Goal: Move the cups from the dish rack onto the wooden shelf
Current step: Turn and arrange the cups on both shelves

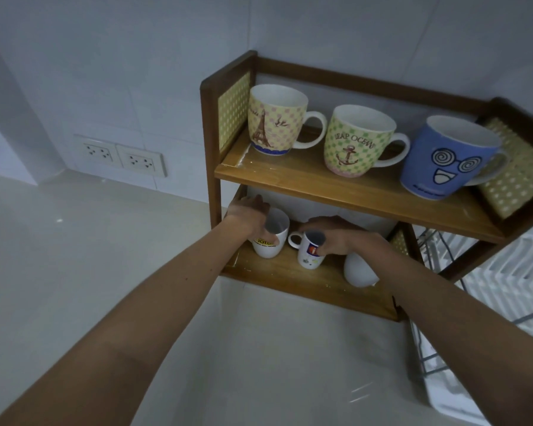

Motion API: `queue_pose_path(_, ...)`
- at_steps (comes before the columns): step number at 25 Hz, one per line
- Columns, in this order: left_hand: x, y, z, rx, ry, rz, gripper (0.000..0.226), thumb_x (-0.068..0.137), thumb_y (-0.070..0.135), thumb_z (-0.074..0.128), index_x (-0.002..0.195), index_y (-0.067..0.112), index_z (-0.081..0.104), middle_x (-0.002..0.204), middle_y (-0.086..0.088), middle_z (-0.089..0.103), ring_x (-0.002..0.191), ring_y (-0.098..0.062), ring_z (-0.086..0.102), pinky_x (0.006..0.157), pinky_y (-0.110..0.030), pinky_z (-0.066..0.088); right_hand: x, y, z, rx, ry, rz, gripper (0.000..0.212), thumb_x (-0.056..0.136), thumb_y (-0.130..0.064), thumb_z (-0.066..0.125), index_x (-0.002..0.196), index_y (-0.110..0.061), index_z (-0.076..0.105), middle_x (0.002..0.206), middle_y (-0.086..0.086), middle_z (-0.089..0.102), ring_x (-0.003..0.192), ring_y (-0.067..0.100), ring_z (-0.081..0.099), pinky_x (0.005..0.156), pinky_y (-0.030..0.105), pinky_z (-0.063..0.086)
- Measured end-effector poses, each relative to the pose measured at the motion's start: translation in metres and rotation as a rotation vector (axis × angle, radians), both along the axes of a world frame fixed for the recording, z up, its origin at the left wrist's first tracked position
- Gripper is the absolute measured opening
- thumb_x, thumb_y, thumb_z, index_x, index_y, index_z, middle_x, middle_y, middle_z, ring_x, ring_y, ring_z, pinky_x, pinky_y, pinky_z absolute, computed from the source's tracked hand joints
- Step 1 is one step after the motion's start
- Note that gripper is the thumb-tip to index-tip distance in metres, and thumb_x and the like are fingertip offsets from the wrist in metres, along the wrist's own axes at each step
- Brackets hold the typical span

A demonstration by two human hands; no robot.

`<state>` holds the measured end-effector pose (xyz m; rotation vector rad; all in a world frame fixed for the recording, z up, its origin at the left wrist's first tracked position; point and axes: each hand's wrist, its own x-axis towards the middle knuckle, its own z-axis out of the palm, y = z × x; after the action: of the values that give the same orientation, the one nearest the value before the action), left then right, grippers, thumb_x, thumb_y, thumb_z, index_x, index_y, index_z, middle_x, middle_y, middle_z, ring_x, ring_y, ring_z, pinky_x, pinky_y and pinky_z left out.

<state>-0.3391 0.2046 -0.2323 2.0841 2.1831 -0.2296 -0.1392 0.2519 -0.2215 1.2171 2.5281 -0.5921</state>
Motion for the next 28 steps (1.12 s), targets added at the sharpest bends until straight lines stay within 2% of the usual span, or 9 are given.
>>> queue_pose_path(8, 0.025, 0.001, 0.002, -0.036, 0.073, 0.066, 0.082, 0.075, 0.055, 0.067, 0.137, 0.011, 0.037, 0.139, -0.013, 0.040, 0.126, -0.034, 0.044, 0.098, -0.040, 0.042, 0.007, -0.008, 0.006, 0.004, 0.003, 0.029, 0.069, 0.086, -0.007, 0.062, 0.145, -0.027, 0.032, 0.153, 0.005, 0.031, 0.138, 0.025, 0.031, 0.111, 0.043, 0.033)
queue_pose_path(11, 0.030, 0.004, 0.007, -0.086, 0.098, 0.083, 0.082, 0.075, 0.055, 0.066, 0.138, 0.010, 0.037, 0.141, -0.015, 0.040, 0.128, -0.035, 0.042, 0.100, -0.041, 0.041, 0.022, -0.005, 0.020, -0.135, 0.063, -0.223, 0.072, 0.089, -0.020, 0.061, 0.149, -0.023, 0.021, 0.150, 0.008, 0.034, 0.135, 0.025, 0.035, 0.111, 0.041, 0.032)
queue_pose_path(13, 0.033, 0.004, 0.010, -0.115, 0.140, 0.095, 0.085, 0.077, 0.056, 0.064, 0.141, 0.011, 0.033, 0.144, -0.016, 0.037, 0.131, -0.036, 0.038, 0.103, -0.043, 0.037, 0.039, 0.002, 0.027, -0.134, 0.067, -0.442, 0.060, 0.093, -0.028, 0.056, 0.144, -0.013, 0.030, 0.146, 0.012, 0.039, 0.130, 0.028, 0.040, 0.106, 0.035, 0.034)
queue_pose_path(14, 0.037, 0.005, 0.011, -0.116, 0.137, 0.094, 0.087, 0.077, 0.057, 0.063, 0.143, 0.011, 0.030, 0.148, -0.016, 0.033, 0.135, -0.037, 0.034, 0.106, -0.045, 0.033, 0.049, 0.005, 0.028, -0.091, 0.028, -0.502, 0.057, 0.093, -0.034, 0.056, 0.141, -0.011, 0.035, 0.144, 0.013, 0.041, 0.128, 0.030, 0.042, 0.101, 0.033, 0.036)
queue_pose_path(17, 0.060, 0.007, 0.007, -0.015, -0.029, -0.037, 0.094, 0.077, 0.064, 0.058, 0.147, 0.015, 0.021, 0.153, -0.010, 0.026, 0.138, -0.033, 0.028, 0.110, -0.047, 0.025, 0.066, 0.005, 0.021, 0.092, -0.305, -0.485, 0.088, 0.076, -0.068, 0.056, 0.142, -0.014, 0.037, 0.146, 0.012, 0.042, 0.128, 0.032, 0.044, 0.104, 0.040, 0.039)
queue_pose_path(19, 0.080, 0.008, 0.003, 0.022, -0.119, -0.166, 0.091, 0.080, 0.066, 0.053, 0.149, 0.017, 0.019, 0.154, -0.006, 0.029, 0.137, -0.029, 0.032, 0.110, -0.044, 0.026, 0.069, 0.004, 0.012, 0.133, -0.393, -0.432, 0.096, 0.069, -0.077, 0.053, 0.143, -0.018, 0.036, 0.148, 0.011, 0.040, 0.129, 0.032, 0.042, 0.104, 0.042, 0.040)
queue_pose_path(23, 0.098, 0.010, -0.005, 0.033, -0.056, -0.217, 0.064, 0.087, 0.056, 0.052, 0.137, 0.018, 0.040, 0.136, -0.007, 0.052, 0.118, -0.027, 0.052, 0.090, -0.037, 0.042, 0.075, 0.006, 0.014, 0.090, -0.291, -0.296, 0.086, 0.070, -0.062, 0.065, 0.142, -0.027, 0.034, 0.146, 0.007, 0.041, 0.126, 0.030, 0.045, 0.096, 0.040, 0.045)
queue_pose_path(26, 0.101, 0.012, -0.004, 0.058, -0.011, -0.185, 0.054, 0.088, 0.048, 0.056, 0.132, 0.018, 0.046, 0.128, -0.007, 0.057, 0.113, -0.026, 0.055, 0.081, -0.033, 0.042, 0.082, 0.009, 0.019, 0.012, -0.296, -0.126, 0.083, 0.071, -0.030, 0.077, 0.141, -0.035, 0.031, 0.147, 0.004, 0.036, 0.128, 0.029, 0.041, 0.096, 0.040, 0.045)
queue_pose_path(28, 0.103, 0.012, -0.003, 0.045, 0.019, -0.179, 0.055, 0.089, 0.046, 0.056, 0.135, 0.018, 0.045, 0.129, -0.008, 0.056, 0.114, -0.026, 0.054, 0.082, -0.033, 0.042, 0.088, 0.008, 0.020, -0.091, -0.245, -0.068, 0.083, 0.072, -0.009, 0.075, 0.138, -0.037, 0.034, 0.149, 0.002, 0.030, 0.133, 0.029, 0.033, 0.101, 0.044, 0.043)
